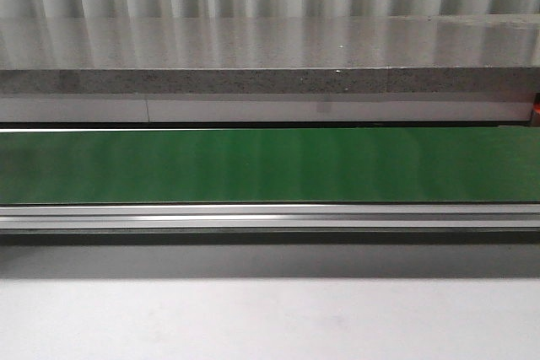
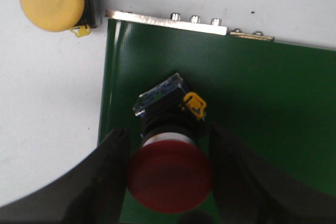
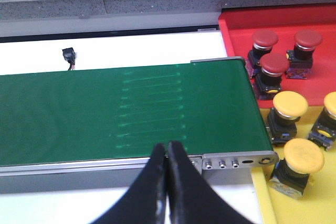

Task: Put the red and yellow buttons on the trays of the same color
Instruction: 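Set the red button on the belt and open the left gripper, then move the left gripper over a yellow button beside the belt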

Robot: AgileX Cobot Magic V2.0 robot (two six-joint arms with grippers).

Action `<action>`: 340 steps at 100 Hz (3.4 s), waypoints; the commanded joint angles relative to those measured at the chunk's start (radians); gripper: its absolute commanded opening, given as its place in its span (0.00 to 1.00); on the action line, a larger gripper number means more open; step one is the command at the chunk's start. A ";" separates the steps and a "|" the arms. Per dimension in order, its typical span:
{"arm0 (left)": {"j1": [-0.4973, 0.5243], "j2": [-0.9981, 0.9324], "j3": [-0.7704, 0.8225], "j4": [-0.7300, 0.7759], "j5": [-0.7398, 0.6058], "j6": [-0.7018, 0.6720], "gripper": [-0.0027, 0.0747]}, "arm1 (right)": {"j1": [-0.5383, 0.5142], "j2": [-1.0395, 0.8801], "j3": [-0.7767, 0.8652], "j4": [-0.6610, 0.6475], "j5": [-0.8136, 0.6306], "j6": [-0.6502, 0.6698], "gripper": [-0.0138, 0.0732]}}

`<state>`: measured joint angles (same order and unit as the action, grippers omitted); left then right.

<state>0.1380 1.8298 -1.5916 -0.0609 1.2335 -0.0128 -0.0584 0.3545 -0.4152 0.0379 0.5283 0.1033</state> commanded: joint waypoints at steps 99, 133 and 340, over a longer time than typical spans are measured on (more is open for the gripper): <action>0.157 0.076 -0.228 -0.011 0.022 -0.496 0.74 | 0.003 0.006 -0.026 -0.011 -0.068 -0.001 0.08; 0.162 0.188 -0.228 -0.064 -0.043 -0.575 0.74 | 0.003 0.006 -0.026 -0.011 -0.068 -0.001 0.08; 0.067 -0.183 -0.063 -0.152 -0.001 0.021 0.29 | 0.003 0.006 -0.026 -0.010 -0.073 -0.001 0.08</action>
<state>0.2330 1.7181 -1.6738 -0.1802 1.2424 -0.0057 -0.0584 0.3545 -0.4152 0.0379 0.5283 0.1033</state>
